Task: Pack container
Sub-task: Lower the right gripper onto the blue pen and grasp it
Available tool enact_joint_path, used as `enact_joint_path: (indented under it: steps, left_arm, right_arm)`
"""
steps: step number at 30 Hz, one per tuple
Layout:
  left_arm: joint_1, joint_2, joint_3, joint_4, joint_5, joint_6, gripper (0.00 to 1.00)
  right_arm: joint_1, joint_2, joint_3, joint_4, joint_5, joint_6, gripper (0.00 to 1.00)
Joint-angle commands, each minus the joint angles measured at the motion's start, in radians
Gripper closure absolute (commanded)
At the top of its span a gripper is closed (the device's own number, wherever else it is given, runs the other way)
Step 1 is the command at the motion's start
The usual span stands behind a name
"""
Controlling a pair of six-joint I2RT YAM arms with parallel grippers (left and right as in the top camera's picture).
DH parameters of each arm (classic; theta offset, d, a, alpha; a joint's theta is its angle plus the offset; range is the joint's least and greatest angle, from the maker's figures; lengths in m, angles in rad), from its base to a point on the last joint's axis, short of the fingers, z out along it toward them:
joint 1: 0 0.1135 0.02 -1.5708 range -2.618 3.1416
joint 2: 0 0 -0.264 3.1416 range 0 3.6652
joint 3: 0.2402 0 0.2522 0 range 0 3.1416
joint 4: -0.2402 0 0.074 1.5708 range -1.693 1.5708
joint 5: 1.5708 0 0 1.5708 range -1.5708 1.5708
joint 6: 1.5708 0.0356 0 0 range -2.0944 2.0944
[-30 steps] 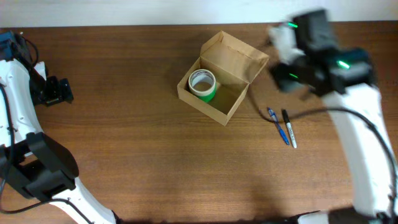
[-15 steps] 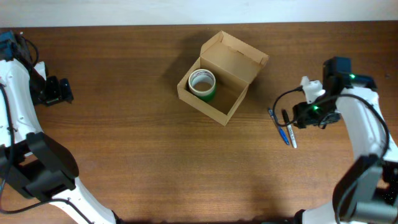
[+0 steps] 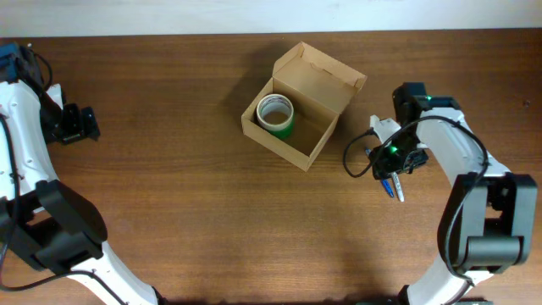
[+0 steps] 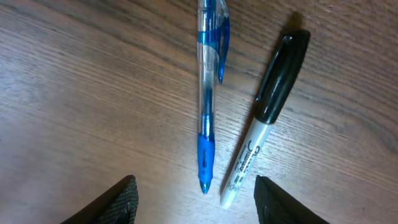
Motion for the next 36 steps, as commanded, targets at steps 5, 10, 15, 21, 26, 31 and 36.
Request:
enact_joint_path:
  steps: [5,10,15,21,26,31,36]
  left_arm:
    - [0.002,0.009,-0.008,0.000,0.008,0.015,0.00]
    - [0.002,0.009,-0.008,0.000,0.008,0.015,0.00]
    - [0.002,0.009,-0.008,0.000,0.008,0.015,0.00]
    - [0.002,0.009,-0.008,0.000,0.008,0.015,0.00]
    - [0.002,0.009,-0.008,0.000,0.008,0.015,0.00]
    - [0.002,0.009,-0.008,0.000,0.008,0.015,0.00]
    - [0.002,0.009,-0.008,0.000,0.008,0.015,0.00]
  right_arm:
    - [0.008,0.060,0.000,0.028,0.038,-0.002,0.39]
    - [0.034,0.080,0.000,0.034,0.038,0.001,0.40]
    - [0.055,0.085,0.000,0.062,0.035,0.001,0.40]
    - [0.055,0.089,0.000,0.109,0.031,0.021,0.44]
    - [0.055,0.115,0.000,0.119,0.030,0.025,0.48]
    - [0.055,0.151,0.000,0.120,0.030,0.047,0.54]
    - [0.055,0.173,0.000,0.131,0.031,0.082,0.84]
